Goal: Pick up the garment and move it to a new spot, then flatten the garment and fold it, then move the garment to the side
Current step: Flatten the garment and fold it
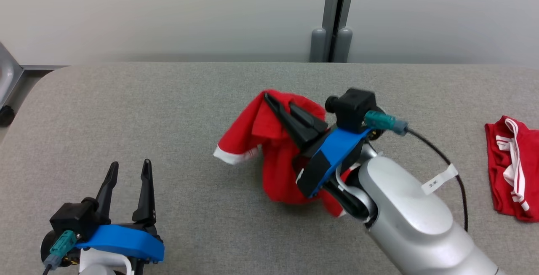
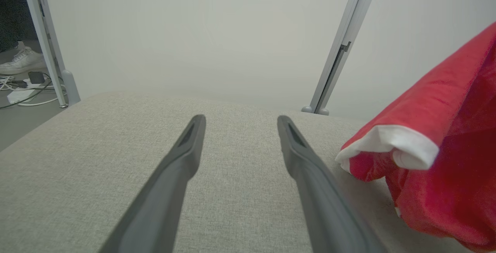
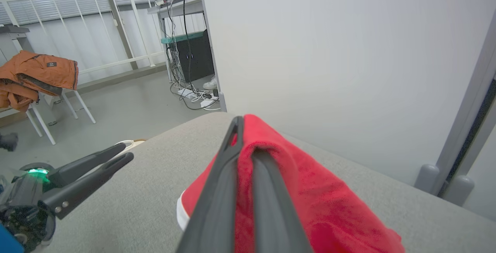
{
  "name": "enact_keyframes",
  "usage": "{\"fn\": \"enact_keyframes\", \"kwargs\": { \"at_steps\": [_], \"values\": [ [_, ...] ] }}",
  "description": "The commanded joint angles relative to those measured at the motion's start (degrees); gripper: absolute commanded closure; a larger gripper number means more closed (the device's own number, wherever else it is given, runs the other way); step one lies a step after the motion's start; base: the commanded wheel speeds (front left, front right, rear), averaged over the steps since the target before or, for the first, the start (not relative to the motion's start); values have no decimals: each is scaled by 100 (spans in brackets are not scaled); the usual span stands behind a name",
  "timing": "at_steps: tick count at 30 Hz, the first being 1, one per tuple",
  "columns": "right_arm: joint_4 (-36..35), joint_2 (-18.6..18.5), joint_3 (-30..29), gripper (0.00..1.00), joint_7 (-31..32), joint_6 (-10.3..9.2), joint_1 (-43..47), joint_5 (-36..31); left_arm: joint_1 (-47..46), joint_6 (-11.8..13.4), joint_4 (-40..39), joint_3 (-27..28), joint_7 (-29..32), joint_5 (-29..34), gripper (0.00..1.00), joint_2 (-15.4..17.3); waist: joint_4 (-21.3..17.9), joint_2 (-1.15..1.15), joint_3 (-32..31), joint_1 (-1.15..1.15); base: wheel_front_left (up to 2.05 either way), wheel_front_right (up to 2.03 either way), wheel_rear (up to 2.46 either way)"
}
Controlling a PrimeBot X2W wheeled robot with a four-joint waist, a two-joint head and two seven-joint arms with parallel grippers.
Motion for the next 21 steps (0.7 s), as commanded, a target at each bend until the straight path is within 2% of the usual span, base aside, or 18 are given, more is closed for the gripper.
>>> {"fn": "enact_keyframes", "kwargs": {
  "at_steps": [1,4,7,10,16,20,21],
  "values": [
    [-217,-69,4,100,9,3,-213,180,63,30,-43,29,-21,48,0,19,-26,0,-26,-1,0,0,0],
    [-694,-164,-82,100,74,3,-434,566,95,52,-99,28,-23,47,0,47,-57,0,-53,-1,0,0,0],
    [-1065,-411,-260,100,192,2,-370,869,125,71,-145,10,-13,55,0,58,-58,0,-61,-1,0,0,0],
    [-1024,-661,-621,100,266,2,21,880,149,83,-184,-5,6,53,0,74,-61,0,-47,-1,0,0,0],
    [7,-705,-1699,100,131,3,606,1009,35,72,-260,-37,42,59,0,90,-44,0,134,-1,0,0,0],
    [767,-603,-2243,100,-183,4,450,1079,-87,51,-290,-55,50,90,0,107,-12,0,315,-1,0,0,0],
    [949,-596,-2340,82,-262,3,375,1086,-120,45,-283,-64,56,96,0,106,1,0,353,-1,0,0,0]
  ]
}}
